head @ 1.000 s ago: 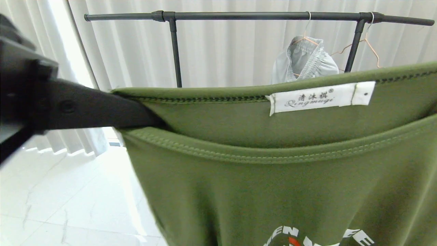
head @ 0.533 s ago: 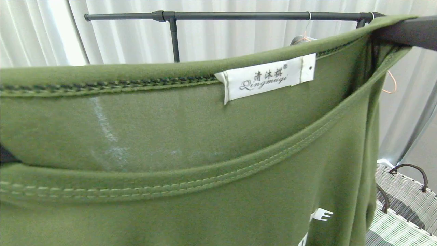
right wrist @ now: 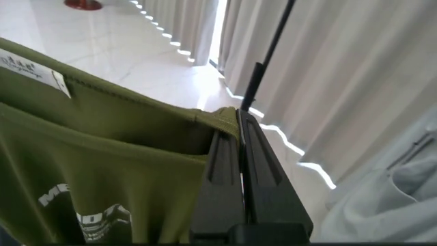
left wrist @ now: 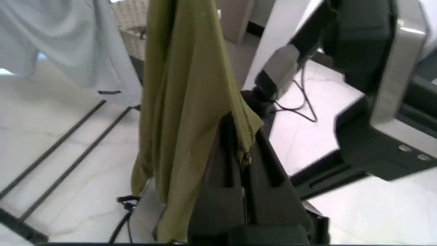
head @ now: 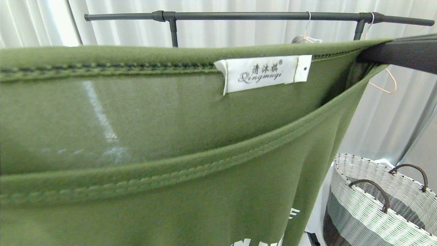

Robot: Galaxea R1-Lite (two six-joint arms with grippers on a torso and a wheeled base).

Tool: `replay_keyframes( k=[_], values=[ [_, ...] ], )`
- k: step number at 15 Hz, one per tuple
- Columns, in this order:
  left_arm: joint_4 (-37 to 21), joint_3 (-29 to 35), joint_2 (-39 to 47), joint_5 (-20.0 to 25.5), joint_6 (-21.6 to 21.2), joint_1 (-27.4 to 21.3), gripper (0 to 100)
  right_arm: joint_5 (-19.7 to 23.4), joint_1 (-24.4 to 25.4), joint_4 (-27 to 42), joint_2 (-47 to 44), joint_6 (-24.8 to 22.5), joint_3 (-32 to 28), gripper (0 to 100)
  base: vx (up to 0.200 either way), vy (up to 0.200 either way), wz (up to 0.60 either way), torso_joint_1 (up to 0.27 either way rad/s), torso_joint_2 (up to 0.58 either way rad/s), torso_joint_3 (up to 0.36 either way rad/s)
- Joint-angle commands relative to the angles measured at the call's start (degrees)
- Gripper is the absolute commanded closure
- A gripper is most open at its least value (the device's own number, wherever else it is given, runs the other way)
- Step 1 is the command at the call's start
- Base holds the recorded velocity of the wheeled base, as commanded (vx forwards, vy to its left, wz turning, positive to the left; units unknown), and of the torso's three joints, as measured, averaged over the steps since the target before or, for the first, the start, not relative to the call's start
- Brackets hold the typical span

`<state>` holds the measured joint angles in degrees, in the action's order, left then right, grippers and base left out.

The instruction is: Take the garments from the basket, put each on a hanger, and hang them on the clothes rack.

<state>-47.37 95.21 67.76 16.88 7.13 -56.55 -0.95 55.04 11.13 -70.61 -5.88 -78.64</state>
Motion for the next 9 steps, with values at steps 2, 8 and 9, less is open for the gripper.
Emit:
replay_keyframes(
  k=[2,8,9],
  values=[
    [0.26,1.73,5.46,-5.11,-8.63,9.35,100,-0.02,-3.71,1.88,2.23,-0.10,-3.10,100,0.000,0.000,0.00,0.000,0.00,0.000],
    [0.44,6.31,12.40,-12.31,-10.21,7.51,100,0.16,-2.48,11.90,5.22,-0.28,-2.13,100,0.000,0.000,0.00,0.000,0.00,0.000],
    [0.44,6.04,12.49,-12.31,-10.21,7.07,100,0.07,-1.78,11.90,5.57,-0.28,-0.72,100,0.000,0.000,0.00,0.000,0.00,0.000]
  ],
)
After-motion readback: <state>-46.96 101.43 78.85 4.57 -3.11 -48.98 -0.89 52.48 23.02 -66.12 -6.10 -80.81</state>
